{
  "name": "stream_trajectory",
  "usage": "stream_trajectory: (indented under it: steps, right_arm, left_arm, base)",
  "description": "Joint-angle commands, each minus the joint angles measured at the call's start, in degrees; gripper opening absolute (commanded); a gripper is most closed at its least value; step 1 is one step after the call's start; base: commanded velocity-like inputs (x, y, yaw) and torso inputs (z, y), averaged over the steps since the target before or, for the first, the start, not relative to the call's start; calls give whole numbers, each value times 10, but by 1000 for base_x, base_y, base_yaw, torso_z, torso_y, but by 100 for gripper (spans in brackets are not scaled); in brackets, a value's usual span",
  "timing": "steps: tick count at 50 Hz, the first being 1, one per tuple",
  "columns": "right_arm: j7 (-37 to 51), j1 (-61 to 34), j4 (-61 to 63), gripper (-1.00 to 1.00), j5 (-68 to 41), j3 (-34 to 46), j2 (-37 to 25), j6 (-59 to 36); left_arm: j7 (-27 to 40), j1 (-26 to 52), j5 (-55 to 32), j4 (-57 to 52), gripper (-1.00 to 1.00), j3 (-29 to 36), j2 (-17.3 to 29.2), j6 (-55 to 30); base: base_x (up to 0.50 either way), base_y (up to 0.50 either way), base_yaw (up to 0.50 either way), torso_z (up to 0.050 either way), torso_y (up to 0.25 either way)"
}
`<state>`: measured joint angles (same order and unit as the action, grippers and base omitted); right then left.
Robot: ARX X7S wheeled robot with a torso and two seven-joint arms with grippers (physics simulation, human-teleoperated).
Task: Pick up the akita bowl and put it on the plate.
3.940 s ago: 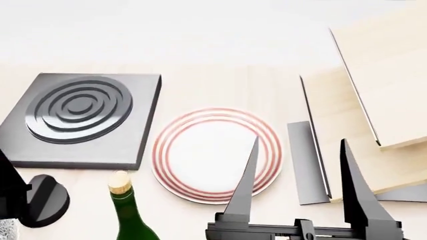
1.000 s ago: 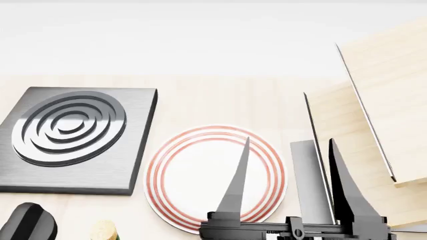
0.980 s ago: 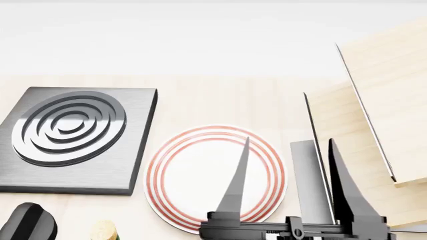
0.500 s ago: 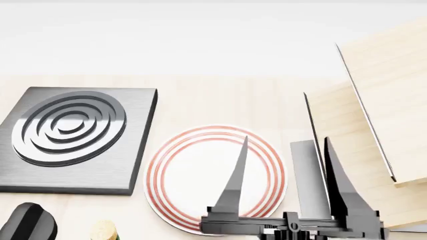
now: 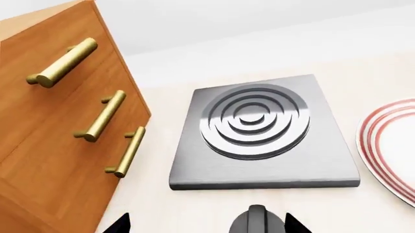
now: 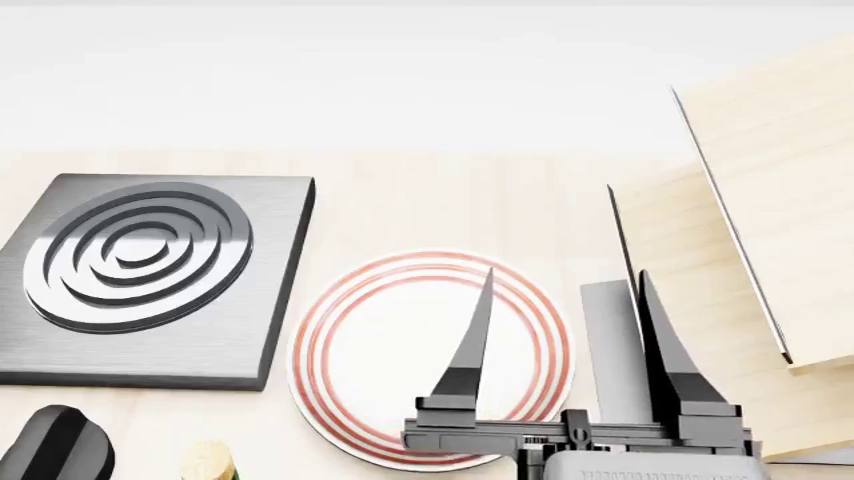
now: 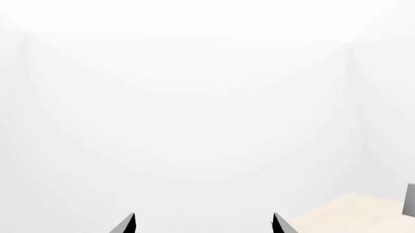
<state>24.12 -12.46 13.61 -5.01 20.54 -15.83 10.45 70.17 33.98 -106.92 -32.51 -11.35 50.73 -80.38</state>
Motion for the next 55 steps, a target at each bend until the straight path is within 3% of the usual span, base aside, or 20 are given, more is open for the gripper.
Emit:
stream_trajectory:
  steps: [1,14,26,55]
  right_arm:
    - [1,-5,-4,100,-2,2,-1,-3]
    - [4,-4,-7,100,-3,4,-3,0]
    - [6,-5,-11,100,-2,7,-3,2]
    - [10,-11,-25,100,-2,19,-1,4]
  left_arm:
    - [74,3,-113,32,100,42,52,36]
    - [92,29,-155,53,100,88,95,54]
    - [94,20,-197,60,100,92,138,73]
    - [59,-62,-169,78,100,101,155,53]
  base:
    - [0,0,0,0,0]
    - [0,0,0,0,0]
    - [0,0,0,0,0]
    - [0,0,0,0,0]
